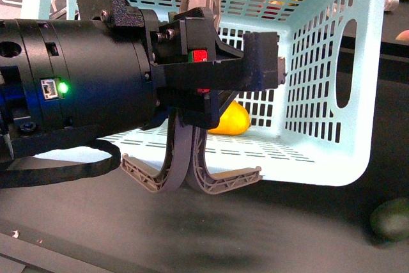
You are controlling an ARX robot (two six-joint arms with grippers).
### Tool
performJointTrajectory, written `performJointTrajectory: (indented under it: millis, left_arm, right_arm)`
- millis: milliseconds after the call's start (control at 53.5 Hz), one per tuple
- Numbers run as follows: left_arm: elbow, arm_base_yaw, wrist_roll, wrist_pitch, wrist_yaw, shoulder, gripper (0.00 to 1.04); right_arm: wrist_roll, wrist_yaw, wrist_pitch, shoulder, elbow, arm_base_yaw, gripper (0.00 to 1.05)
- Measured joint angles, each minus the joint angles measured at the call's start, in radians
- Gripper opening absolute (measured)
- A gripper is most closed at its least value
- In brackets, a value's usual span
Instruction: Pick mango with right arm and hold basket with left
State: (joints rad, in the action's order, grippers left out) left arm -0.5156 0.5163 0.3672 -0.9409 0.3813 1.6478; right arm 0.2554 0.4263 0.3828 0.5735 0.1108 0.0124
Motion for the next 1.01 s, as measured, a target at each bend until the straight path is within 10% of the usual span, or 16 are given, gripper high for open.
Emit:
performJointTrajectory:
  millis: [430,561,1009]
  left_arm:
    - [0.000,0.000,-0.001,0.000,0.002,0.000,0.08]
    - [0.000,0.000,0.000,0.000,0.002,0.000,0.08]
    - [0.000,0.000,0.000,0.000,0.002,0.000,0.08]
  right_arm:
    - [0.005,-0.029,-0.001,-0.014,-0.002,0.007,0.96]
    - [-0.153,-0.428,0.047,-0.062,-0.037,0.082,0.76]
    - [-0.248,-0.427,-0.017,-0.204,-0.104,-0.009,0.12]
